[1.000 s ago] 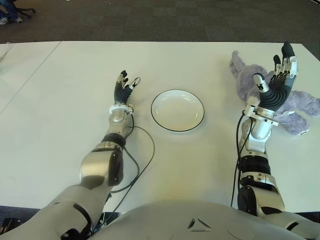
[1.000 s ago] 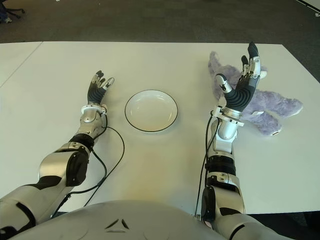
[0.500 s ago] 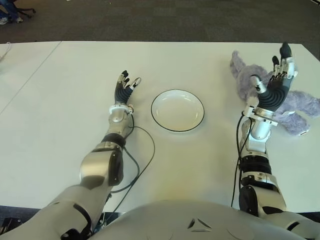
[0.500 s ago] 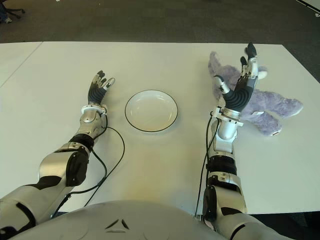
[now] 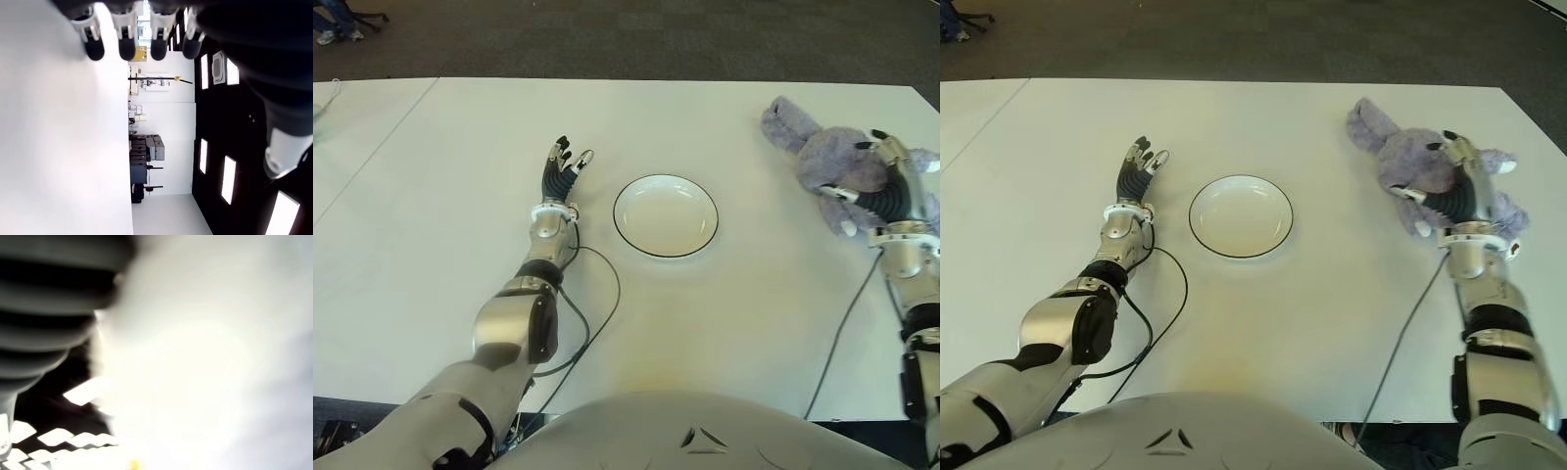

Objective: Put the doll into the plate.

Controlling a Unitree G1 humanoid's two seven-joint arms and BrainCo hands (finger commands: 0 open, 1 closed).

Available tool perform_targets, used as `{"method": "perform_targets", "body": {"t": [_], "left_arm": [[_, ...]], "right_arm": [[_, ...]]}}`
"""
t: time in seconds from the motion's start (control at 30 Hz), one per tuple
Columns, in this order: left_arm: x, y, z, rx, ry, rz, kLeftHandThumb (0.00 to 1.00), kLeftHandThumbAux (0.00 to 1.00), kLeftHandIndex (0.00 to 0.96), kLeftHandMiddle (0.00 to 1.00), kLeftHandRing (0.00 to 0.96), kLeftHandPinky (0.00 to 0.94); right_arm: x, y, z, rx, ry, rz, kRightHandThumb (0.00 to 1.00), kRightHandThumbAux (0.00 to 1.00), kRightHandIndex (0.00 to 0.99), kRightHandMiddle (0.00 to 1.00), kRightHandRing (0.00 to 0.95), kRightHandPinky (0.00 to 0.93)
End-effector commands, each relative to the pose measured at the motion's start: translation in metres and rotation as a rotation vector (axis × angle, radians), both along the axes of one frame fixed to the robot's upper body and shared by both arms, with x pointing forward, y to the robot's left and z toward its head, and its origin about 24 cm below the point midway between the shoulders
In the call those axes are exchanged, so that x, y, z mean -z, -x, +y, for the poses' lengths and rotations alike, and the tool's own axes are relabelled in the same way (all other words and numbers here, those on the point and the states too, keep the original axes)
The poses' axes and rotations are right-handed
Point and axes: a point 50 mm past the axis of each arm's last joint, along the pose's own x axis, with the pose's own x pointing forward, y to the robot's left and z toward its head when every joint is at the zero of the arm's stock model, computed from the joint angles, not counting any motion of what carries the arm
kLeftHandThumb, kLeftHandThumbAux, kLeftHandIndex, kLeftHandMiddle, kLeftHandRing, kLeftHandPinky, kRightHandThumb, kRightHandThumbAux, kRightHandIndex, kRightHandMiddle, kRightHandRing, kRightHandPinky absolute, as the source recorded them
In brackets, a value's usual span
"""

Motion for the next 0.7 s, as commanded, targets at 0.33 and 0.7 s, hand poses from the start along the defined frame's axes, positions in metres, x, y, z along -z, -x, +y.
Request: {"method": "perform_targets", "body": {"t": [0.33, 0.7], "left_arm": [[0.090, 0.077, -0.009, -0.008, 0.101, 0.462, 0.000, 0.571, 0.000, 0.015, 0.005, 0.000], [0.091, 0.077, -0.010, -0.002, 0.095, 0.461, 0.000, 0.569, 0.000, 0.011, 0.003, 0.000]], "right_arm": [[-0.014, 0.008, -0.036, 0.211, 0.135, 0.032, 0.000, 0.561, 0.103, 0.039, 0.000, 0.000], [-0.016, 0.005, -0.041, 0.259, 0.361, 0.106, 0.000, 0.578, 0.022, 0.000, 0.000, 0.000]]}}
